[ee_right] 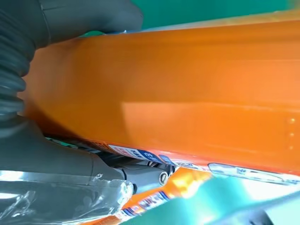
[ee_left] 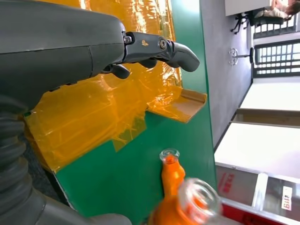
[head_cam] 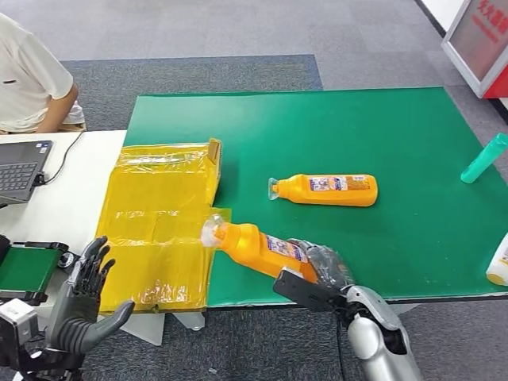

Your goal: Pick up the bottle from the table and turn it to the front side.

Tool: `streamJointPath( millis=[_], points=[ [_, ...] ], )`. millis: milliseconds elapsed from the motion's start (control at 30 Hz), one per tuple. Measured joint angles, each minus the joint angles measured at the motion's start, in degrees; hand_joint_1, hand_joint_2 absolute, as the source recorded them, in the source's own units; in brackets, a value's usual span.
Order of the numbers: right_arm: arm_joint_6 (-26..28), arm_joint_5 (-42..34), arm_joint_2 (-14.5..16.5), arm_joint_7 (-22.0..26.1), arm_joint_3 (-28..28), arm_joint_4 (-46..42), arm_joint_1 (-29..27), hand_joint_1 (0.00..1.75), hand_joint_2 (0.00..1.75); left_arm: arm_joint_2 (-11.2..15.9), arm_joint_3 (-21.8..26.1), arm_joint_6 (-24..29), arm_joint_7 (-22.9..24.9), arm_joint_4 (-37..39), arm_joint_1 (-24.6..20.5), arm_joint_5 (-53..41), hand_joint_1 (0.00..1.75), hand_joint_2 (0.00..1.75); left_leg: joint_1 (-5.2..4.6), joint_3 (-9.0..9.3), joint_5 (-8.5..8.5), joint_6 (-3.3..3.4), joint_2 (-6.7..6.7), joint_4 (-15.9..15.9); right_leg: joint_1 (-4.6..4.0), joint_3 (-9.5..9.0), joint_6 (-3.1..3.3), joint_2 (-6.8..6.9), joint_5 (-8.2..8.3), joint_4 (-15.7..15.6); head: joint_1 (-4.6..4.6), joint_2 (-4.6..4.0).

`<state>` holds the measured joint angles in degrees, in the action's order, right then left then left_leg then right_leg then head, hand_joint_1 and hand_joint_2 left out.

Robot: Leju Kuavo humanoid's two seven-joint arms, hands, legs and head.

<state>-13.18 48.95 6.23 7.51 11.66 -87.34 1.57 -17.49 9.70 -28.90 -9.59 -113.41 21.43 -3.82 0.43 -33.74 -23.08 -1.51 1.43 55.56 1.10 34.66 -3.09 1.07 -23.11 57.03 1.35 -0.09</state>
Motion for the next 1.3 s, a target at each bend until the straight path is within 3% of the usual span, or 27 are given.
streamJointPath(
  millis=[267, 500, 800, 1000, 1300],
  points=[
    [1.31, -13.23, 2.0, 2.69, 1.18, -7.74, -4.76, 1.75, 1.75, -0.5, -2.62, 2.56, 0.37, -0.25, -0.06, 0.29, 0.0, 1.75, -0.03, 0.0, -0.07, 0.04, 0.0, 0.0, 0.03, 0.02, -0.01, -0.01, -0.01, -0.01, -0.01, 0.01],
    [6.66, -18.39, 3.27, 6.36, 4.18, -8.24, -5.9, 1.75, 1.75, 2.0, -9.54, 8.26, 1.44, 1.04, -1.74, 15.88, 0.0, 1.75, -0.03, 0.01, -0.04, 0.0, 0.0, 0.0, 0.02, 0.03, 0.0, -0.01, -0.01, -0.01, -0.01, 0.0],
    [9.21, -20.25, 3.65, 7.08, 7.99, -6.01, -5.77, 1.75, 1.75, 6.1, -18.88, 9.22, 0.85, 4.29, -5.15, 19.46, 0.0, 1.75, -0.03, -0.02, -0.04, 0.01, -0.01, 0.0, 0.03, 0.05, 0.0, 0.01, -0.02, -0.01, -0.01, 0.0],
    [12.09, -14.33, 3.63, 6.95, 12.7, -1.77, -4.49, 1.75, 1.75, 8.77, -26.47, 9.72, 0.04, 7.67, -9.36, 20.58, 0.0, 1.75, -0.03, -0.02, -0.02, -0.02, 0.0, 0.0, 0.02, 0.05, 0.0, 0.01, -0.01, -0.01, -0.01, -0.01],
    [13.03, -11.94, 3.63, 6.85, 15.33, 0.56, -3.7, 1.75, 1.75, 10.87, -30.34, 9.71, 0.26, 9.59, -11.09, 22.63, 0.0, 1.75, -0.03, -0.04, -0.03, -0.01, 0.0, 0.0, 0.02, 0.07, 0.0, 0.01, -0.02, -0.01, 0.0, 0.01]
  ],
)
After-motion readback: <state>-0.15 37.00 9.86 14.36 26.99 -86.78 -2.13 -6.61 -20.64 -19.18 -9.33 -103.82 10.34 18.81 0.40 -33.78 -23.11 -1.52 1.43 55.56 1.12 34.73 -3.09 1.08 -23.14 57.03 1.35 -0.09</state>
